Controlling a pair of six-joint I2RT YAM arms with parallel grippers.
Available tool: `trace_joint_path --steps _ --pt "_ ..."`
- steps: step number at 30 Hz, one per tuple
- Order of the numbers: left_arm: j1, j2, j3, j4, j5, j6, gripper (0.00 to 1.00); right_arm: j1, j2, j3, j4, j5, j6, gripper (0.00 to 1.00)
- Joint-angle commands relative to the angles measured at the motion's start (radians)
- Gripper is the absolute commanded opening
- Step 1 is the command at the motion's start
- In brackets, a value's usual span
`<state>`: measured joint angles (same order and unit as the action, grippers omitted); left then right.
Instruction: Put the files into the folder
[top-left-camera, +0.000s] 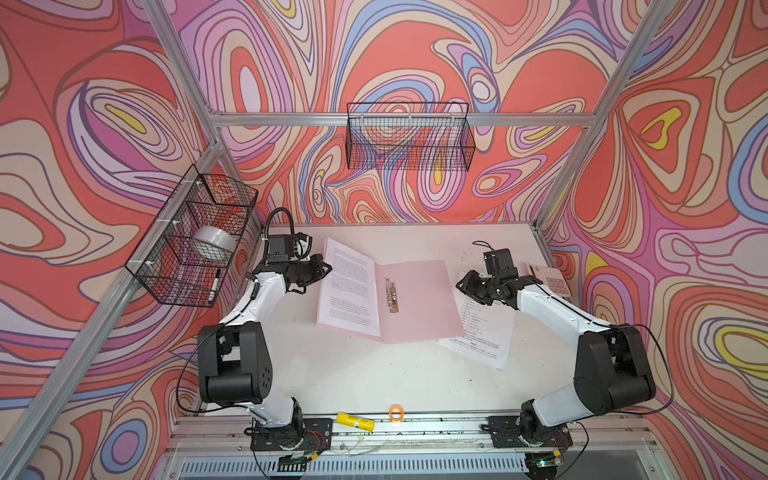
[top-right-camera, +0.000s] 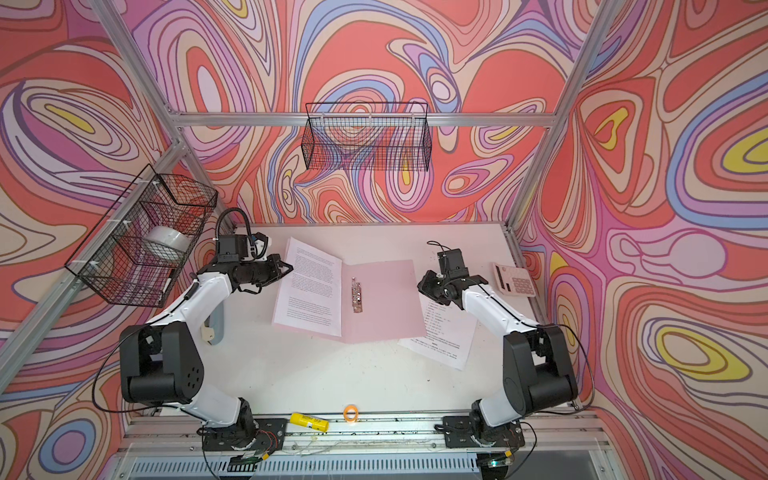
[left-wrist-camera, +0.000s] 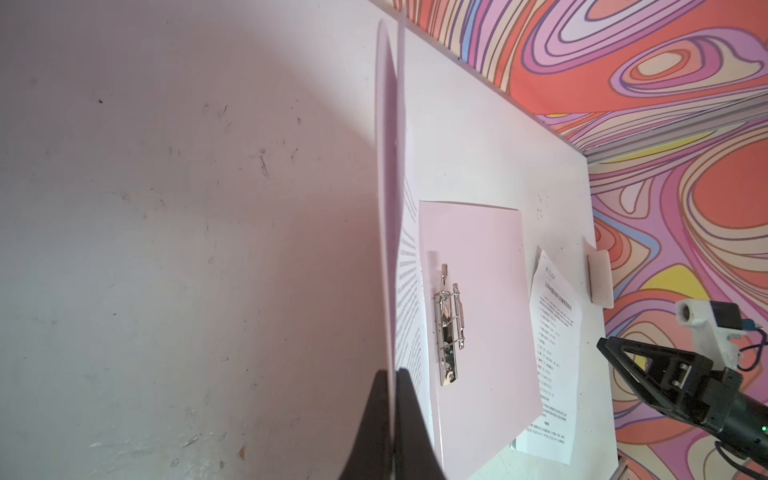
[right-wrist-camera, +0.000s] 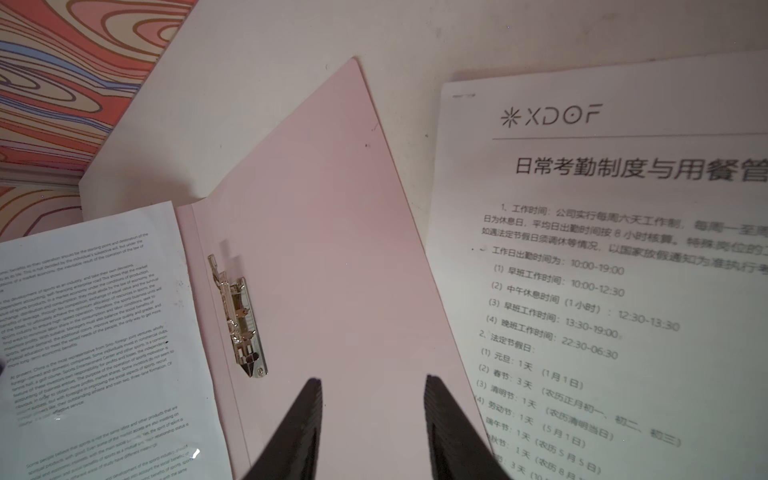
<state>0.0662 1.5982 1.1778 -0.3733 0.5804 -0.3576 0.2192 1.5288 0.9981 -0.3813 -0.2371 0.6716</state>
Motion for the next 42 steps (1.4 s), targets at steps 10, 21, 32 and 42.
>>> trace_joint_path --steps 10,21,32,42 --pt "0.001 0.001 0.39 -0.487 -0.336 0.111 0.85 0.005 0.104 0.0 0.055 -0.105 -0.035 0.4" --pt "-0.345 0.103 0.599 -0.296 -0.308 -0.004 0.84 0.005 0.085 0.034 -0.007 -0.069 -0.044 0.39" --pt "-0.576 0.751 1.169 -0.217 -0.09 -0.061 0.79 -0.027 -0.157 -0.064 -0.062 0.05 0.051 0.37" --pt "-0.653 0.923 1.178 0.014 0.045 -0.196 0.78 -0.101 -0.226 -0.037 -0.138 -0.018 0.062 0.37"
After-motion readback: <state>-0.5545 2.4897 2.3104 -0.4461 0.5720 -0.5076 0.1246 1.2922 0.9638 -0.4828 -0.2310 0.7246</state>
